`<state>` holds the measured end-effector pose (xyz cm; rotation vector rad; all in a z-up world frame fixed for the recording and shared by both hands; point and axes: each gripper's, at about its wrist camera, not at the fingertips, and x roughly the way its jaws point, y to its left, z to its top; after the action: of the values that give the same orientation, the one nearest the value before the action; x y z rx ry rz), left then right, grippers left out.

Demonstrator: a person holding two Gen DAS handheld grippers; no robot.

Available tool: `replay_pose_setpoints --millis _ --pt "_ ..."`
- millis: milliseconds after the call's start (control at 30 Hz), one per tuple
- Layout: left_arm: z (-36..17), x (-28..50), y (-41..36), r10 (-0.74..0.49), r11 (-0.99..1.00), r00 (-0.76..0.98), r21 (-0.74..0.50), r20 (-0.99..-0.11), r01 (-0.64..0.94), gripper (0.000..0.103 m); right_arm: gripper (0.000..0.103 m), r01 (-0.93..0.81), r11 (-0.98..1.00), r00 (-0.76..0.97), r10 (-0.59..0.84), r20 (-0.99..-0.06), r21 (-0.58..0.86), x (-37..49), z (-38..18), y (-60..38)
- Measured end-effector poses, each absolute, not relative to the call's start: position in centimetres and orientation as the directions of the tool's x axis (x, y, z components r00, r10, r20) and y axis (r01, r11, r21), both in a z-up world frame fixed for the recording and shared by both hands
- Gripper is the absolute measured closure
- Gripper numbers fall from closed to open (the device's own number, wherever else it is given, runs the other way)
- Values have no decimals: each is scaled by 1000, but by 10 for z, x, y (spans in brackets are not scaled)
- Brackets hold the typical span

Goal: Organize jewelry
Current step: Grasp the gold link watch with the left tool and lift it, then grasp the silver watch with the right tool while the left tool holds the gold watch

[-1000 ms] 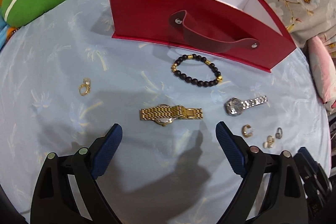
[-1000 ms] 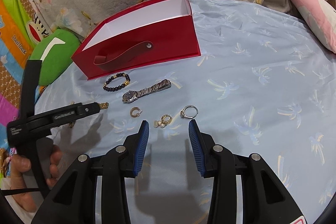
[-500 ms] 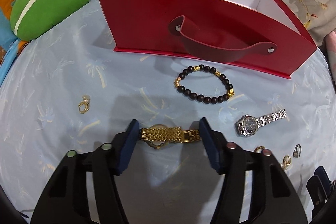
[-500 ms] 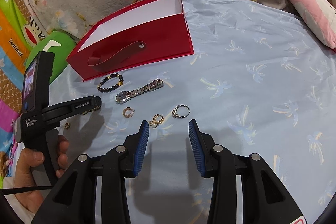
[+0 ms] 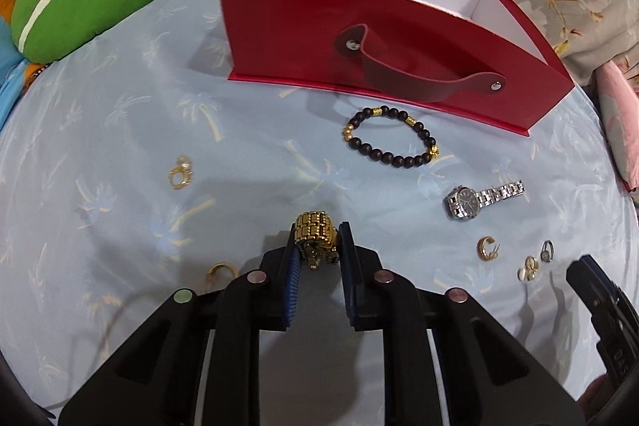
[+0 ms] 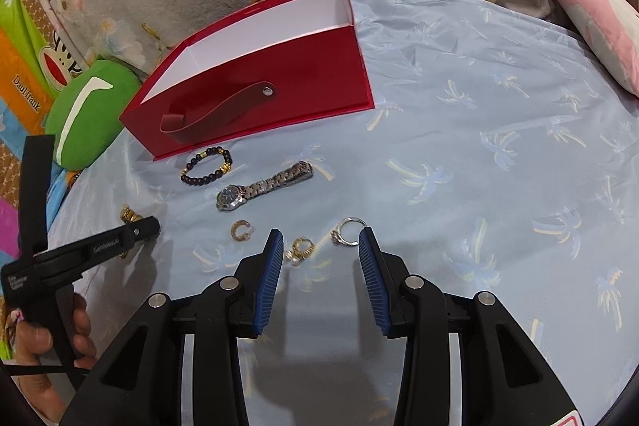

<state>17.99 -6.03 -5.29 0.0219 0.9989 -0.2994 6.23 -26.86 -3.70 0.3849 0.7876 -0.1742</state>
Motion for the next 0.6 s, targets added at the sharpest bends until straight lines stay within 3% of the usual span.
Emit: replay_pose_setpoints --millis 600 --pt "-24 176 -28 -249 962 561 -134 -789 238 86 66 307 889 688 39 -725 339 136 -55 -282"
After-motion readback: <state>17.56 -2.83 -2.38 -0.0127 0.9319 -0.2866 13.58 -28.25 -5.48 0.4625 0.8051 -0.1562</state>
